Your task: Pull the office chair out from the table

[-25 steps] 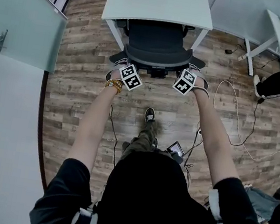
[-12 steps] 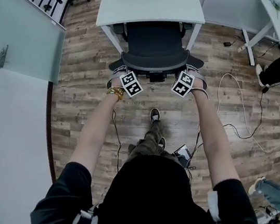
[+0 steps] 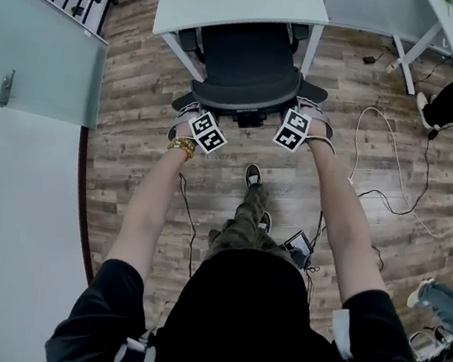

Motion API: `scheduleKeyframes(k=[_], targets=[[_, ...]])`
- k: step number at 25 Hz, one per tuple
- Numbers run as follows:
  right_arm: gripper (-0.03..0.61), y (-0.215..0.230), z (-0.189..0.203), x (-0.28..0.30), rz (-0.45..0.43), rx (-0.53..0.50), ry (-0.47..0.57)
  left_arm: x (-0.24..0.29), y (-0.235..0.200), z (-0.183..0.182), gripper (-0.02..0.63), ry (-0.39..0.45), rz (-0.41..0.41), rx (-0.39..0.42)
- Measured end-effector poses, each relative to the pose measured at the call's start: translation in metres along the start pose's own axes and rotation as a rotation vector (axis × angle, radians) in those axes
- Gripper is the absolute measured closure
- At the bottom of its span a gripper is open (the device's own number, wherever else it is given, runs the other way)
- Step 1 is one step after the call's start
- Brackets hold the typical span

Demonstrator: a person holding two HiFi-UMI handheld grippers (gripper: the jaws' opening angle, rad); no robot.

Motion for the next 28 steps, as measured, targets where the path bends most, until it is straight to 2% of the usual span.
scheduleKeyframes(k=[16,23,28], targets=[[0.437,-0.034,0.015,-0.024,0.002,-0.005,0.002,-0.021,0.040,0.004,0.443,-0.037,0.013,-0.001],[0.434,-0.043,0.011,-0.025,0.022,0.003,0.011,-0.023,0.045,0.013,0.451,-0.055,0.012,0.023],[0.434,-0.046,0.007,-0.025,0.033,-0.002,0.009,-0.023,0.043,0.017,0.449,-0.052,-0.017,0.023]])
Point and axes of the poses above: the fingertips, and each gripper's own axes: x forward along the fingers, y to its right, z out of its underside, the point moved 3 cm from there along -x, backward along the fingers, and after that the axes turned 3 degrees about -y, right-handed, at the moved point
